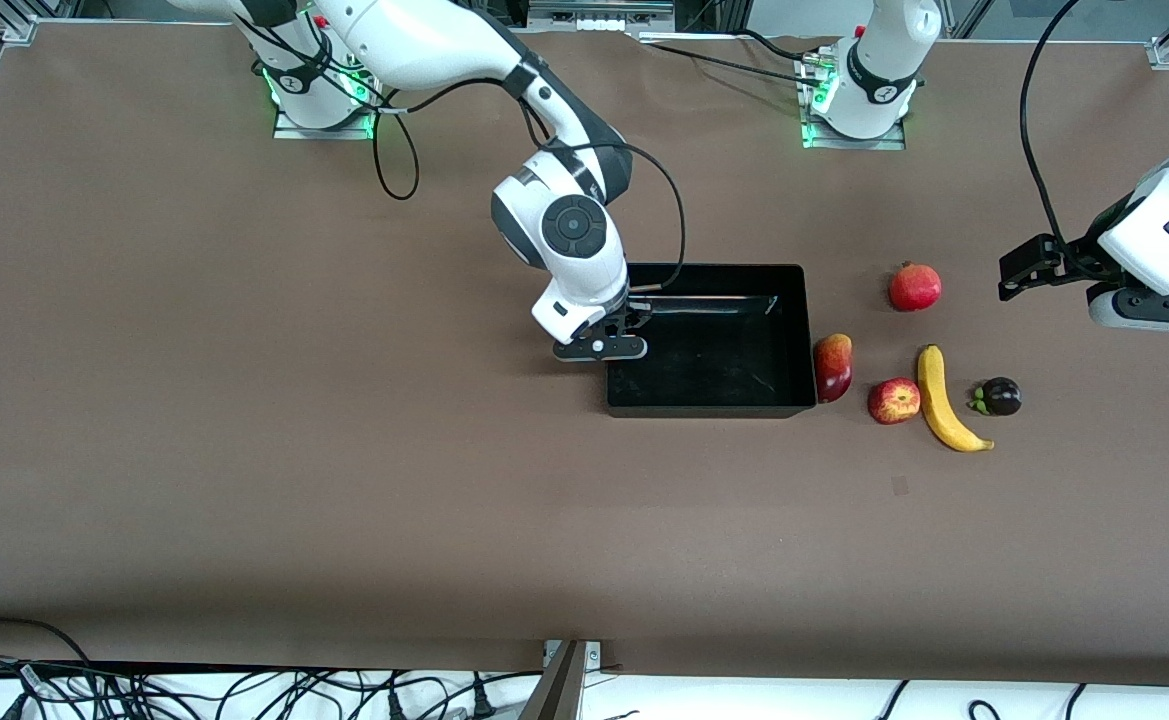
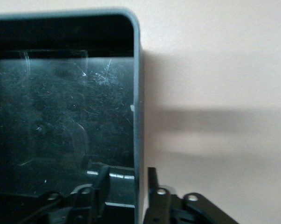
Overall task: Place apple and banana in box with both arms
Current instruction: 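Open the right gripper and release the box rim, then retract the right gripper while the left gripper reaches toward the fruit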
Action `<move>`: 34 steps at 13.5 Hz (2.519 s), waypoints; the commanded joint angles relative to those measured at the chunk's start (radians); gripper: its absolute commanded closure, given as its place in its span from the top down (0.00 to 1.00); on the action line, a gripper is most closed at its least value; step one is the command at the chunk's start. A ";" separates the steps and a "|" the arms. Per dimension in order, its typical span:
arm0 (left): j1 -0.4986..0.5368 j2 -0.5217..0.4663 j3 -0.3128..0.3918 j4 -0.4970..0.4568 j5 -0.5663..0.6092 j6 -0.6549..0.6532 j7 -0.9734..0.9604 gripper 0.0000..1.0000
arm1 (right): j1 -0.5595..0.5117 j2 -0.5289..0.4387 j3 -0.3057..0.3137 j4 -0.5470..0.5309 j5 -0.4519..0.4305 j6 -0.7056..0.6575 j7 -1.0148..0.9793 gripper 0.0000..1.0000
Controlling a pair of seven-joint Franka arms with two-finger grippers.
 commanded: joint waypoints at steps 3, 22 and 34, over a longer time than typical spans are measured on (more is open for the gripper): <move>0.001 0.017 -0.001 0.011 -0.013 0.000 0.002 1.00 | -0.127 -0.245 -0.010 -0.008 0.005 -0.272 -0.077 1.00; 0.001 0.075 -0.001 -0.001 -0.015 0.081 -0.004 1.00 | -0.823 -0.819 0.034 -0.373 -0.177 -0.568 -0.668 1.00; -0.001 0.068 -0.001 -0.048 -0.015 0.135 -0.004 1.00 | -0.902 -0.851 0.105 -0.373 -0.161 -0.604 -0.670 1.00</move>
